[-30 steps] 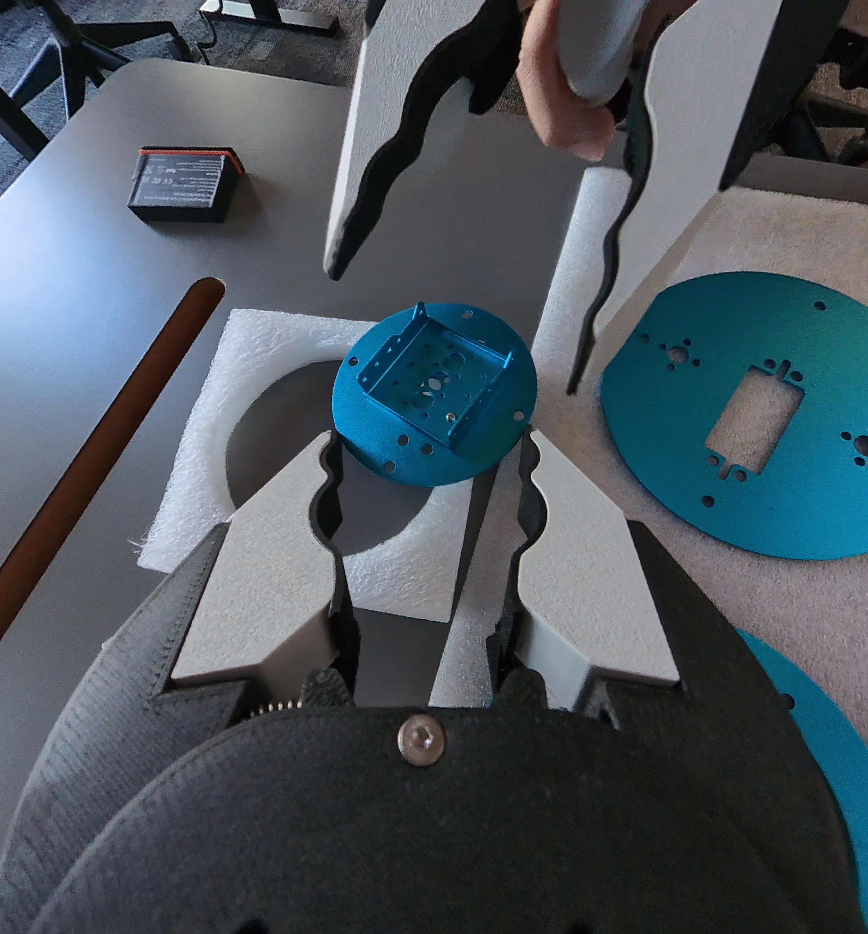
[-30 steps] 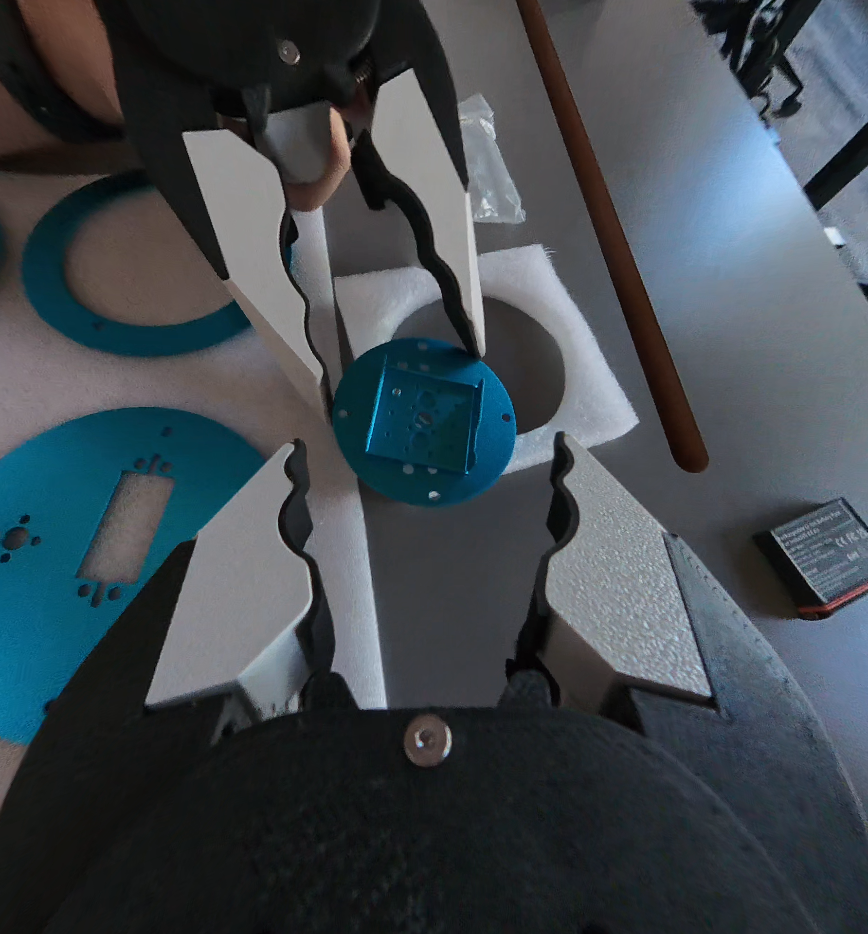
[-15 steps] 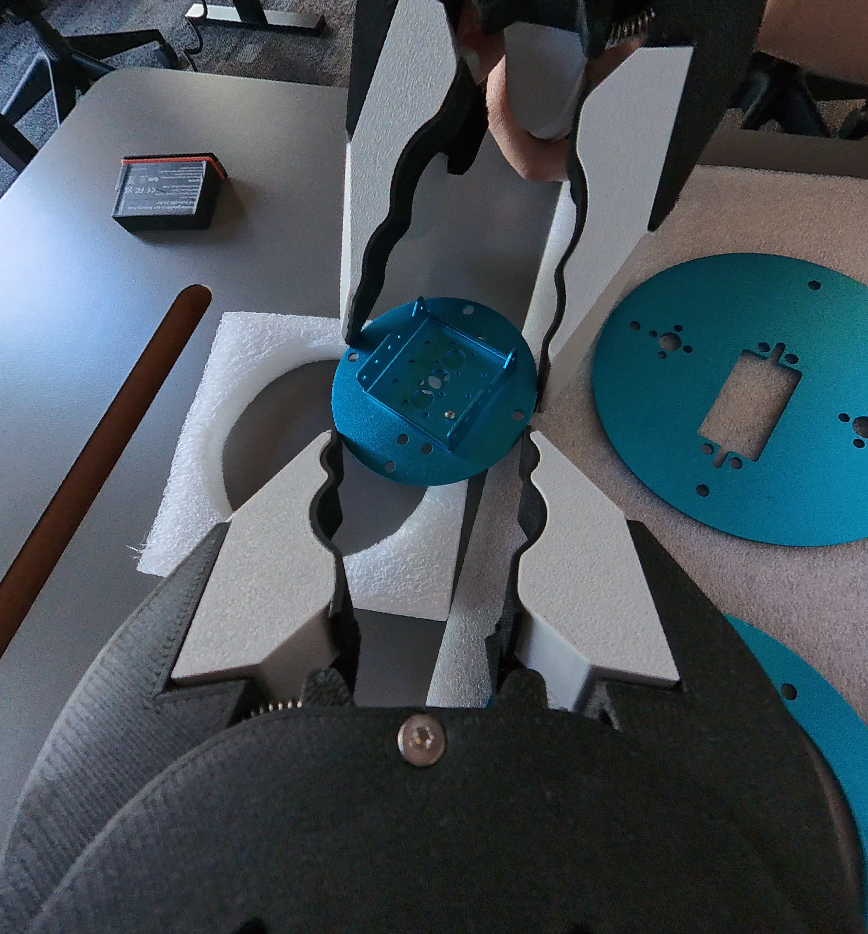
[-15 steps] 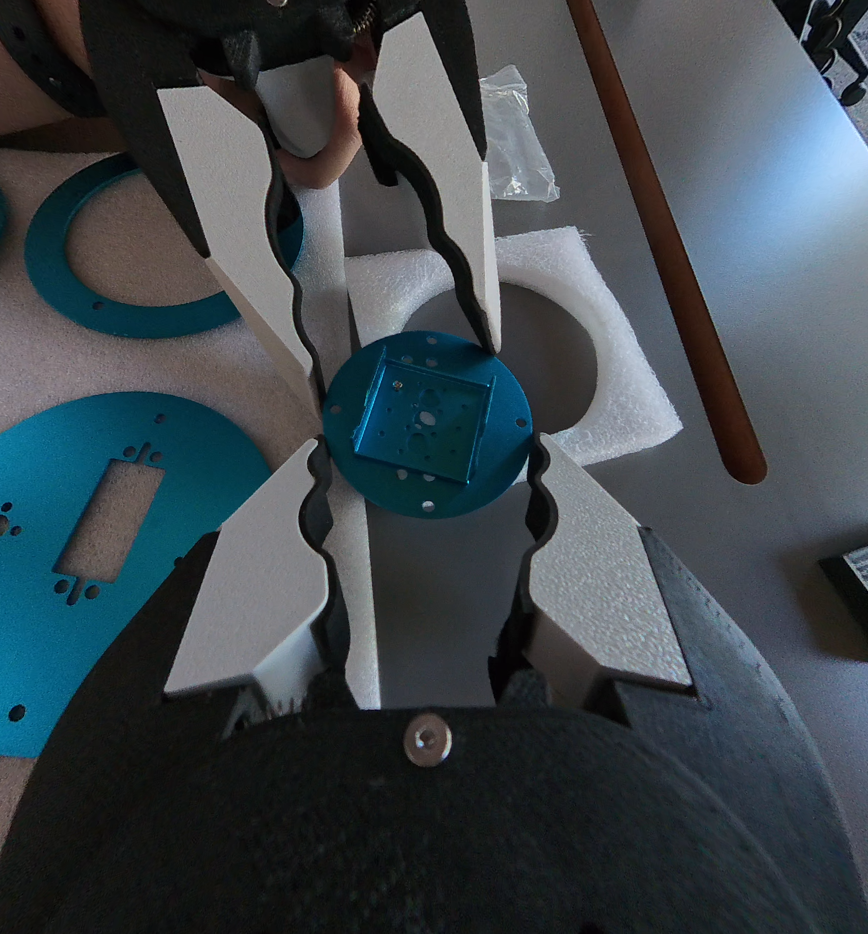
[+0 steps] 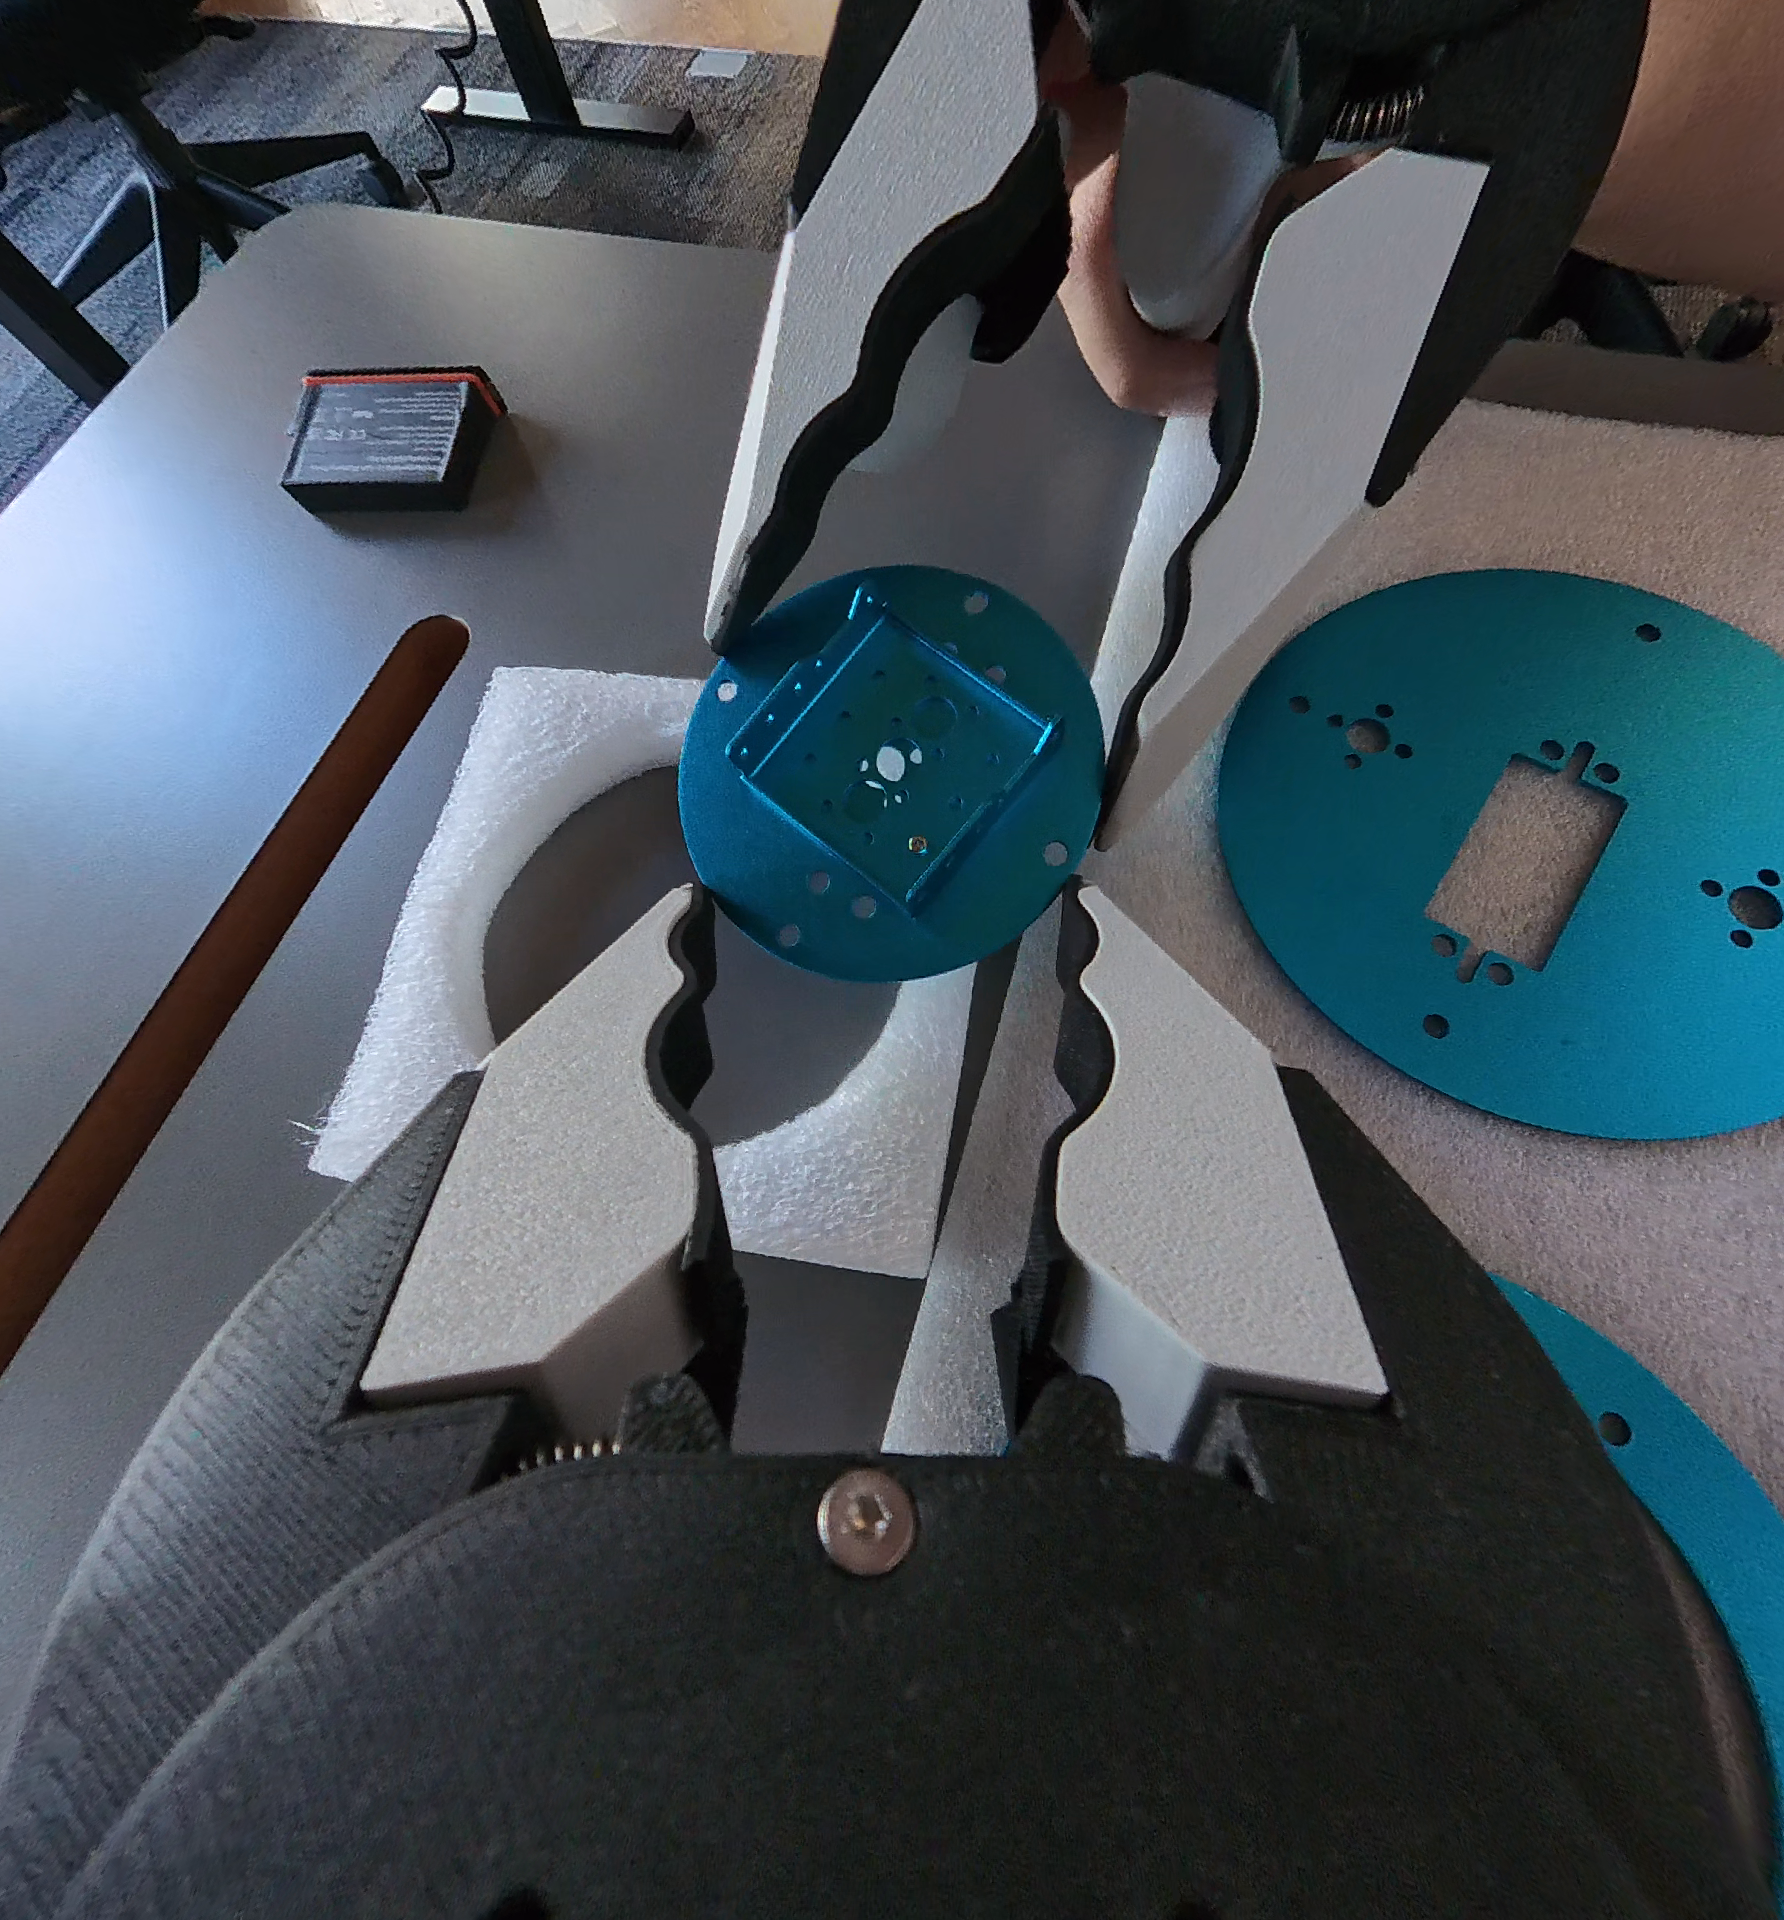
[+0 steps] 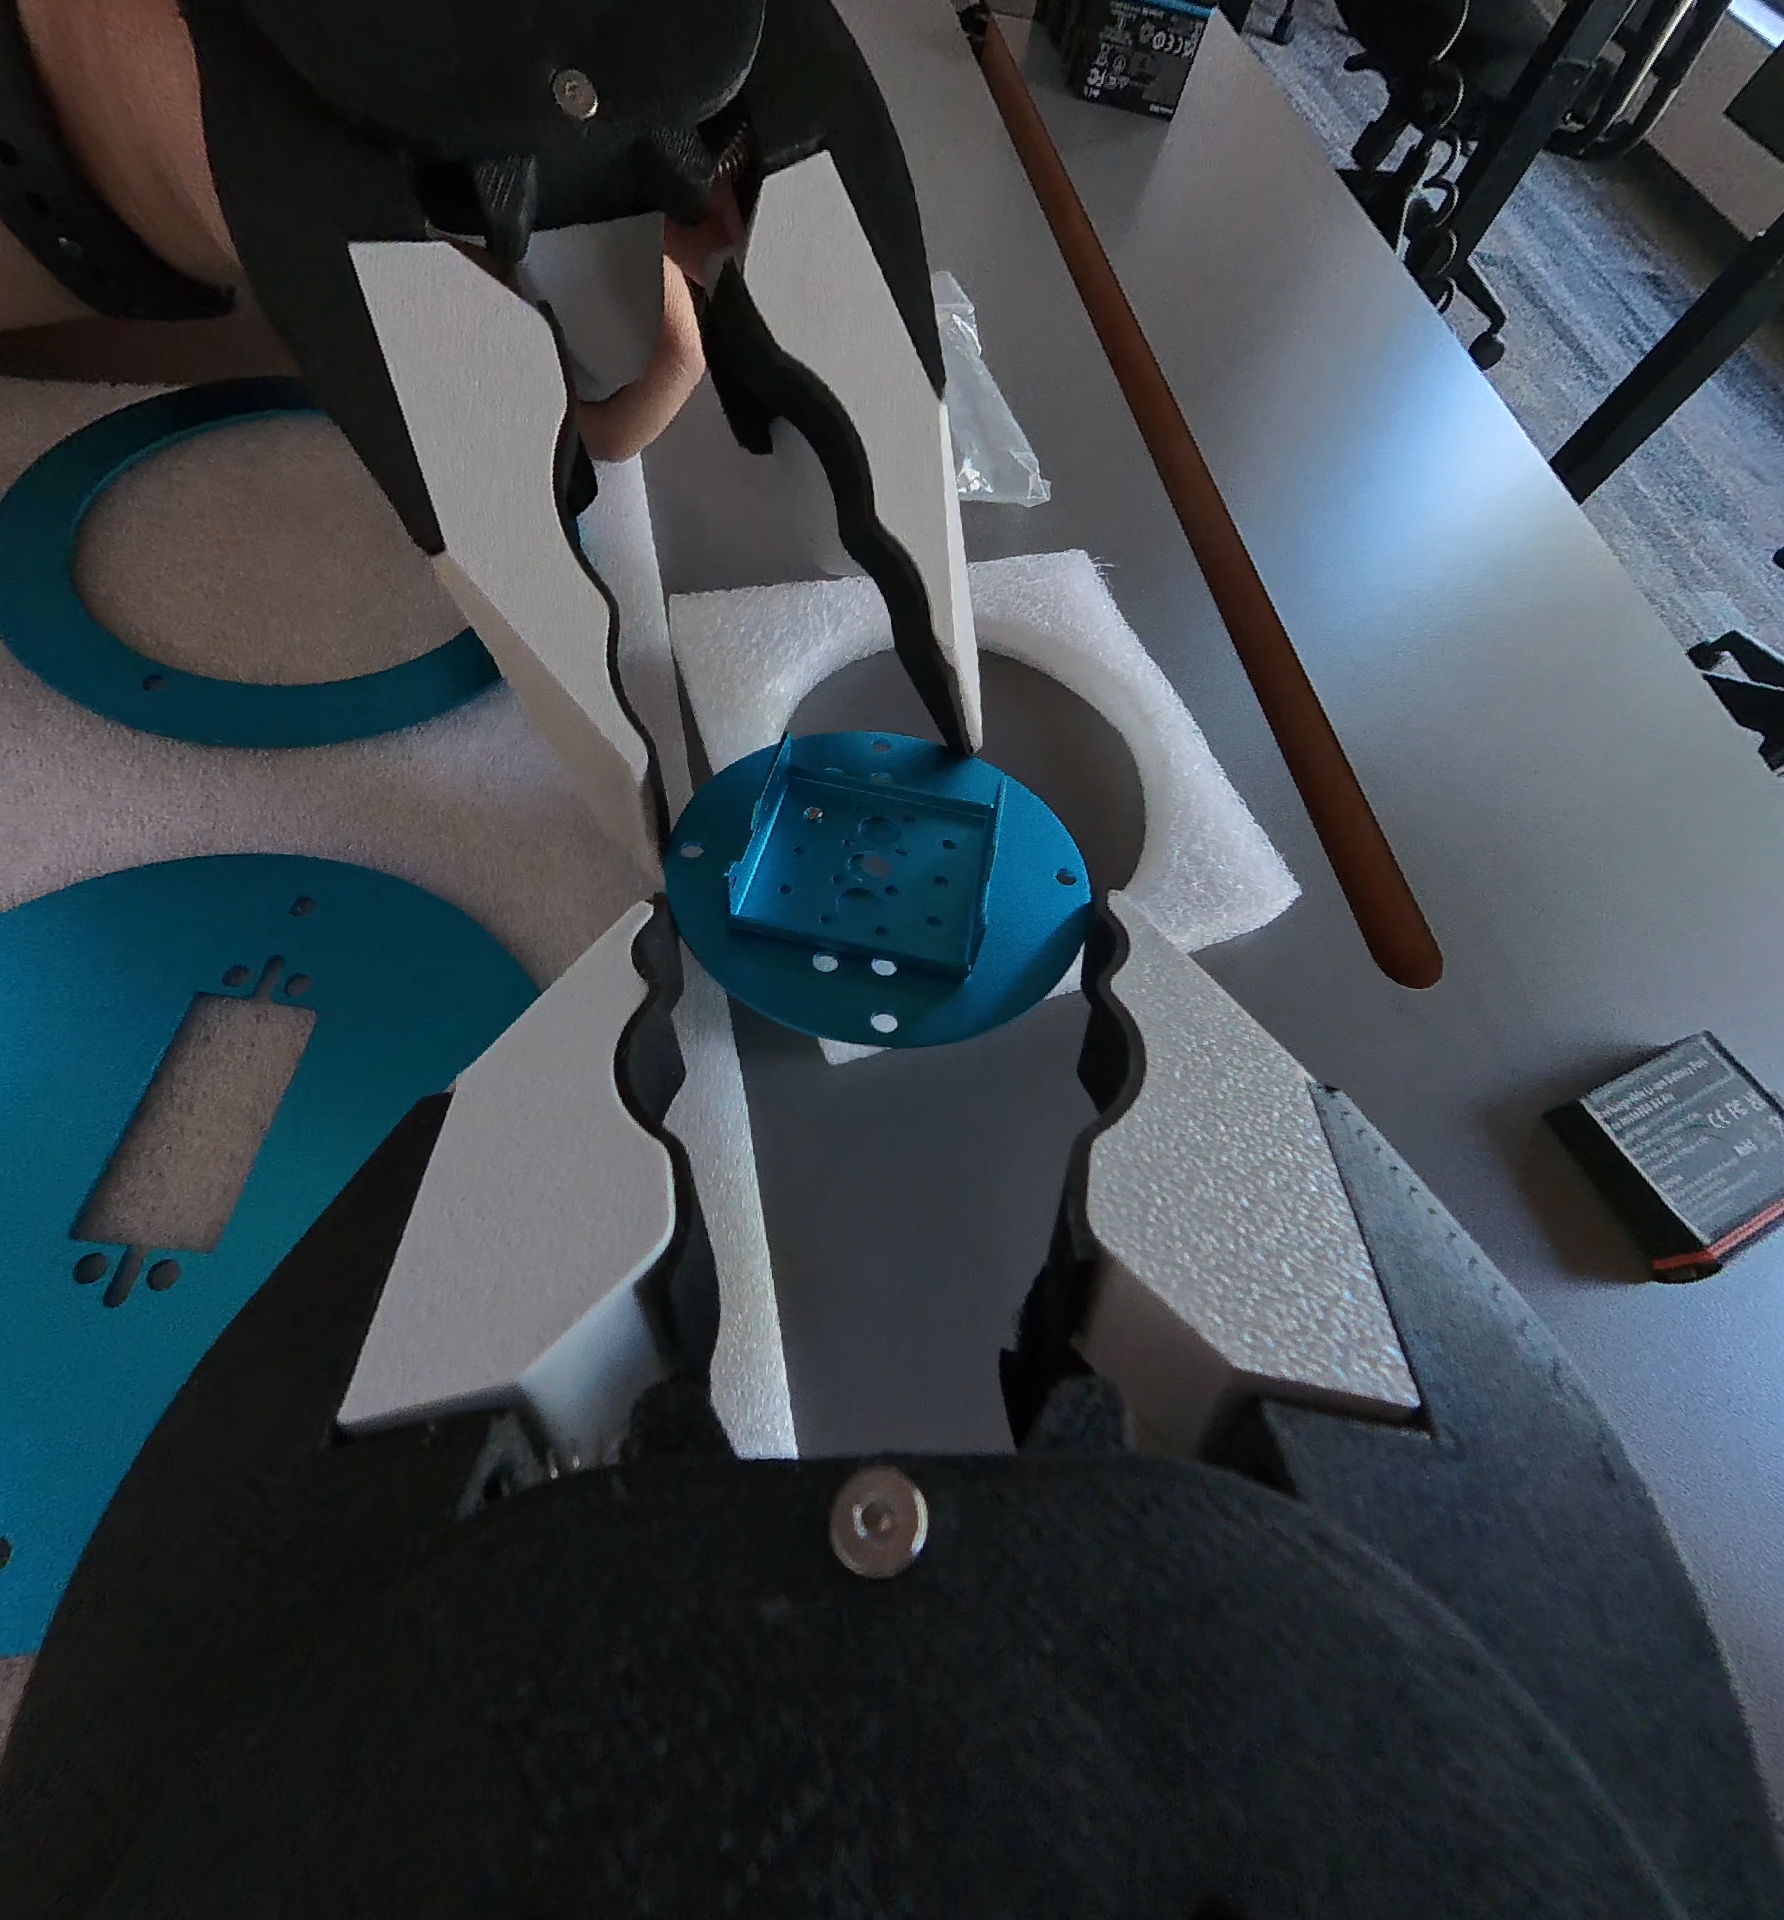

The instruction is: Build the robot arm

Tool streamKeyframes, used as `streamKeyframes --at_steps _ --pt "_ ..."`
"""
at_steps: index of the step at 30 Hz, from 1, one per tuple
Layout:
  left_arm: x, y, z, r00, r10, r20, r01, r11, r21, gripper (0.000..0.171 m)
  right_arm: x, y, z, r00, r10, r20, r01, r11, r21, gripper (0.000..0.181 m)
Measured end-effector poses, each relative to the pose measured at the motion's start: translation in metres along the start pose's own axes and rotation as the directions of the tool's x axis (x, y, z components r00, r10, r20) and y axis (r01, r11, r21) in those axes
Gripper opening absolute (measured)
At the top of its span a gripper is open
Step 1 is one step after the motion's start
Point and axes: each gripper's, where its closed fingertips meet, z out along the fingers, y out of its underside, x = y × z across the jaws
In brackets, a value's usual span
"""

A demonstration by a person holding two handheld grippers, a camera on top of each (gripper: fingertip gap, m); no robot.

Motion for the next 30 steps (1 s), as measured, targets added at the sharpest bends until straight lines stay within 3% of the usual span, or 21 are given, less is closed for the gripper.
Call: streamKeyframes --at_steps 23,30 --pt "0.000 0.006 0.005 1.000 -0.005 0.004 0.005 0.999 -0.046 0.065 0.000 0.012 0.004 1.000 0.025 0.009 -0.024 0.997 -0.077 0.076" --pt "0.002 0.003 -0.006 0.988 -0.133 -0.080 0.133 0.991 -0.007 0.061 0.000 0.012 0.004 1.000 0.018 0.003 -0.018 0.997 -0.081 0.076"
